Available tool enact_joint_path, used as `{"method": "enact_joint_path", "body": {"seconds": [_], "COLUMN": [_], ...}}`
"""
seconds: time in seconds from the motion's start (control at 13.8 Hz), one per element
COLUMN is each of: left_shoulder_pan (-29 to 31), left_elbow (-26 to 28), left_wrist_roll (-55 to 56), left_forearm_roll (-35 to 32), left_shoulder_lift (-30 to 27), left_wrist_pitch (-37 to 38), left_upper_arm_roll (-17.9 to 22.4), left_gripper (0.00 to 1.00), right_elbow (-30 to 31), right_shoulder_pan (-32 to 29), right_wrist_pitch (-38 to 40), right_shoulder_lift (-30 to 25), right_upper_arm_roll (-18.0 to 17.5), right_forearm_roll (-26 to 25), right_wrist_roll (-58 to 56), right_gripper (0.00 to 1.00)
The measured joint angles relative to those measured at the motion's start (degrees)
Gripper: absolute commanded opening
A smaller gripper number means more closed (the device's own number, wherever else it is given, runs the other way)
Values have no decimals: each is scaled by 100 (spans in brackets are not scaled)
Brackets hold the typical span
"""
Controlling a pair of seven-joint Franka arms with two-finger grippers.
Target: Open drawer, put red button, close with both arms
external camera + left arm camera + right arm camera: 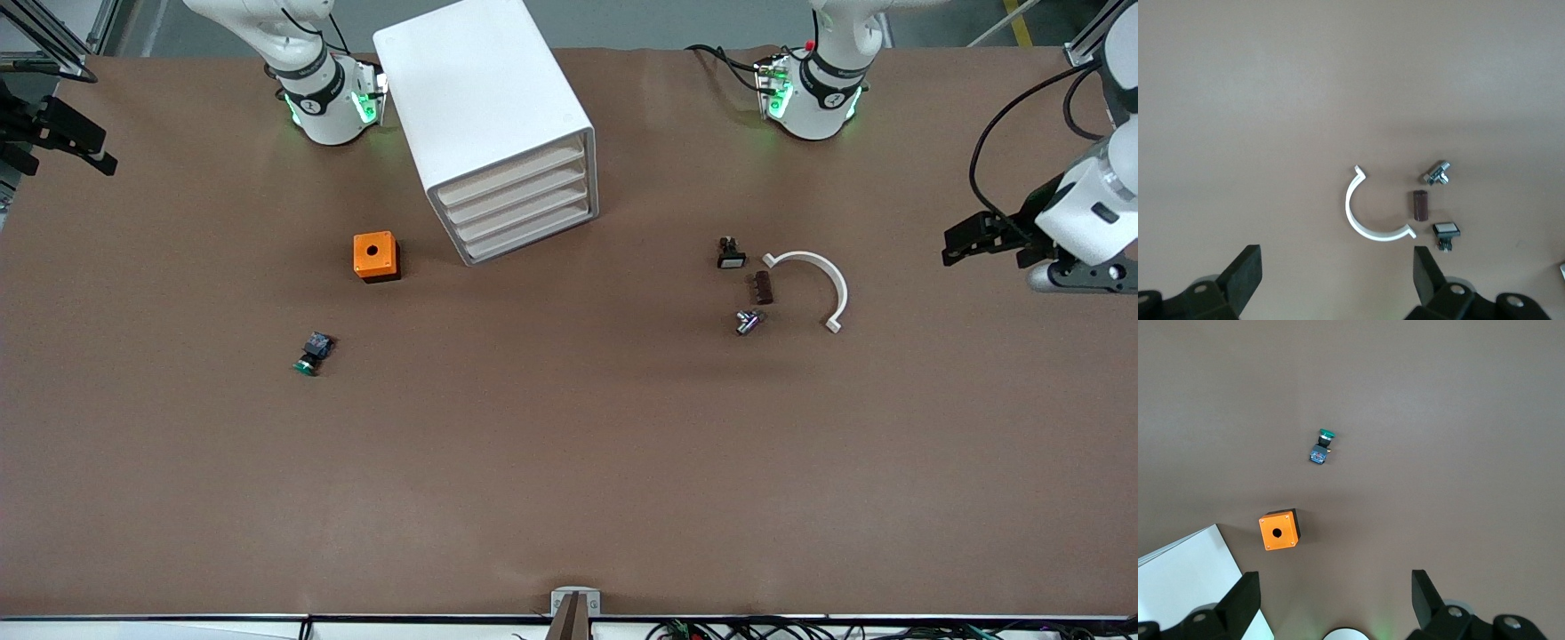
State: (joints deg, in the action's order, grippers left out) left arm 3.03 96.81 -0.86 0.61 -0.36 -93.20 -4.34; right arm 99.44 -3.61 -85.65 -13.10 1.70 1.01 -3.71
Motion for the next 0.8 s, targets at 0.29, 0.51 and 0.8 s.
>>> {"method": "enact_joint_path", "body": {"seconds": [0.29,0.51,0.8], "left_shoulder_pan": [-2,-8,-15], "left_elbow": [-419,-644,-844], "left_wrist_roll": [345,508,536], "left_forearm_roll": [0,0,0], "left_shoulder_lift": [-90,-89,-85], "left_wrist_pitch": [382,392,431], "left_upper_arm_roll": [-25,-67,-77], "left_gripper": [100,100,100], "right_elbow": [6,11,35], "right_shoulder_pan": [-1,-1,-1], "right_wrist_pitch": [-1,-1,0], "right_shoulder_lift": [0,0,0], "right_upper_arm_roll": [1,1,1], "right_forearm_roll": [0,0,0], "right_wrist_roll": [3,4,5], "right_gripper": [100,100,100]}}
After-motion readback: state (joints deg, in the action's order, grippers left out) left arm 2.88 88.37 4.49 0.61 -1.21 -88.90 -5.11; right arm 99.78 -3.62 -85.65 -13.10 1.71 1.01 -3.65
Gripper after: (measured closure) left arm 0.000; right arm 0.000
